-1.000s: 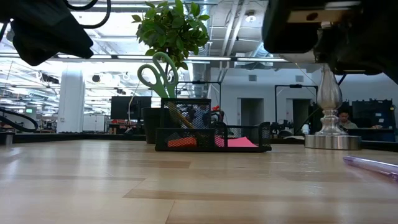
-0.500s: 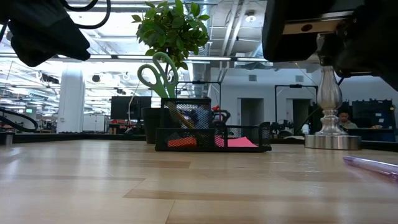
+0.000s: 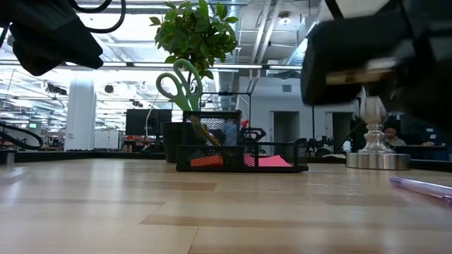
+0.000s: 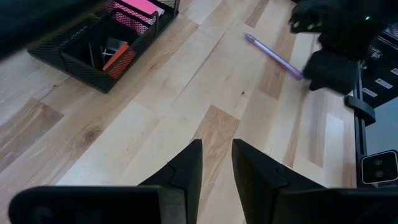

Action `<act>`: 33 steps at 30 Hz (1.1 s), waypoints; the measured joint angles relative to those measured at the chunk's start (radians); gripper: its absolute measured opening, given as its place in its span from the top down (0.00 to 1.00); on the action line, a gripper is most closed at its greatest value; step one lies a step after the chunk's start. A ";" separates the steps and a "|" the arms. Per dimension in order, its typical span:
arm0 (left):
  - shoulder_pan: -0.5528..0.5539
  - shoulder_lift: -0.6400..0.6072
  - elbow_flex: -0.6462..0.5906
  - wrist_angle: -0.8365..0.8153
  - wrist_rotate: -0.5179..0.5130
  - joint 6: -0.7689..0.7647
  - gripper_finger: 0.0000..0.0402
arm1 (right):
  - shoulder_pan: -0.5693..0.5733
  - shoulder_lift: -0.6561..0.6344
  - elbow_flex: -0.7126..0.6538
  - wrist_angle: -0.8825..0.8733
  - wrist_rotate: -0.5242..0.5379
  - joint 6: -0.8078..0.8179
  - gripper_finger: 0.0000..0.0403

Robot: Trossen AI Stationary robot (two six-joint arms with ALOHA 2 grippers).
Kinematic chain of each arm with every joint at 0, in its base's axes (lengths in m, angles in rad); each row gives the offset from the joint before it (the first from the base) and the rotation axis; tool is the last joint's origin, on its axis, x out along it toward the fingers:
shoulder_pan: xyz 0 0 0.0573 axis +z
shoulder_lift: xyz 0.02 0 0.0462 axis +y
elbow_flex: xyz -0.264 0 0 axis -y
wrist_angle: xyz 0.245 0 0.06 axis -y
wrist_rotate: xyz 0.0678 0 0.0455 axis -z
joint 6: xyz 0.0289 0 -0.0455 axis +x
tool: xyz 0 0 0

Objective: Pick and place office supplies into organizer
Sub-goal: Put the purple pen into the black desk organizer

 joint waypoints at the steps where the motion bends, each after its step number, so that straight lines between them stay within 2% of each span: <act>1: 0.000 0.000 0.000 0.000 0.000 0.000 0.80 | 0.000 0.003 0.001 0.001 0.000 -0.001 0.78; 8: 0.000 0.000 0.000 -0.003 0.000 0.000 0.80 | -0.007 0.015 0.003 -0.011 -0.004 -0.009 0.82; 15: 0.000 0.000 -0.001 -0.004 0.000 0.000 0.80 | -0.009 0.012 0.003 -0.065 -0.003 -0.012 0.83; 28: 0.000 0.000 -0.001 -0.005 0.000 0.000 0.80 | -0.008 0.011 0.001 -0.056 0.038 -0.038 0.83; 33: 0.000 0.000 -0.001 -0.005 0.000 0.000 0.80 | -0.005 0.011 0.000 -0.041 0.048 -0.039 0.88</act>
